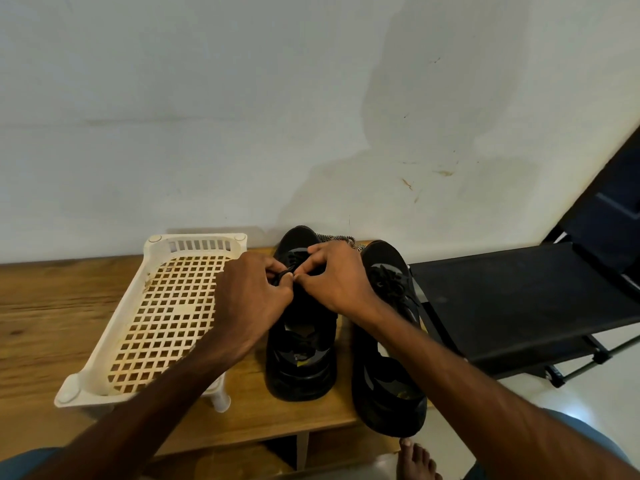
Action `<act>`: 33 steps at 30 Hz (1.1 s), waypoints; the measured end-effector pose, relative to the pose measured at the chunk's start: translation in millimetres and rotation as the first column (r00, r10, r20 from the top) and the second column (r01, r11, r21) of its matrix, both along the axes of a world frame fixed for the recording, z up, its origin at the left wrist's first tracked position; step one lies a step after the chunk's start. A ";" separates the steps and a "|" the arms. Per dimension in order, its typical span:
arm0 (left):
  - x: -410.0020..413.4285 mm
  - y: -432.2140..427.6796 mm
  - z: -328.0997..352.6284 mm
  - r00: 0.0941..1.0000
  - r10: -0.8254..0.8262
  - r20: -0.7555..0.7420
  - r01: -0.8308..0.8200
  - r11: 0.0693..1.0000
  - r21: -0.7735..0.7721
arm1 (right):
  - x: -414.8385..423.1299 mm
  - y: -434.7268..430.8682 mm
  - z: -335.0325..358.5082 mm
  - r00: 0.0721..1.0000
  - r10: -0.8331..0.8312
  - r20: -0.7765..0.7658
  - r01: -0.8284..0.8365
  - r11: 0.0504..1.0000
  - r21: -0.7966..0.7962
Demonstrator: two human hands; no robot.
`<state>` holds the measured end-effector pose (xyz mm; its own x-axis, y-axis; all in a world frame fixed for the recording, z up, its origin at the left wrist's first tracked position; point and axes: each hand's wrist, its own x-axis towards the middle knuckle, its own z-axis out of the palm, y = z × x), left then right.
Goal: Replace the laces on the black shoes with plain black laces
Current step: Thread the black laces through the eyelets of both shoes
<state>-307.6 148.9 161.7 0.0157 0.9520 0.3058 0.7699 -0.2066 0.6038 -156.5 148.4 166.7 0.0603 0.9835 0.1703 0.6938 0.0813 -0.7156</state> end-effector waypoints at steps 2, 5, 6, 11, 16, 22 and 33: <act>-1.0 0.7 -0.2 1.000 -0.016 0.003 0.016 1.000 0.002 | -1.7 -2.1 -0.3 1.000 -0.017 -0.023 0.017 1.000 -0.004; -4.3 1.4 -1.1 0.998 -0.050 0.022 0.050 0.999 0.003 | -2.6 -2.4 -0.5 1.000 -0.010 -0.005 0.010 1.000 0.001; -5.3 1.7 -1.0 0.997 -0.068 0.037 0.068 0.998 -0.003 | -2.9 -2.7 -0.4 1.000 -0.010 0.004 0.010 1.000 0.002; -10.9 6.2 -1.6 0.972 -0.120 0.202 0.141 0.986 -0.092 | -6.1 -4.1 -0.8 0.999 -0.013 0.043 0.013 1.000 0.002; -13.8 11.9 -0.8 0.937 -0.065 0.343 0.140 0.969 -0.201 | -8.6 -5.8 0.9 0.991 -0.057 0.125 0.056 0.998 0.013; -18.6 19.0 0.7 0.899 -0.022 0.437 0.180 0.929 -0.322 | -4.7 -3.2 8.4 0.954 -0.072 0.293 0.076 0.997 -0.002; -14.9 20.7 -4.0 0.938 -0.082 0.338 0.181 0.945 -0.274 | -3.4 1.4 6.0 0.993 0.006 0.122 0.006 0.995 -0.095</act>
<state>-322.5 169.6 157.8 0.0961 0.9952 0.0200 0.5050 -0.0660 0.8606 -159.9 149.8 172.7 0.0450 0.9956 0.0818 0.7764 0.0167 -0.6301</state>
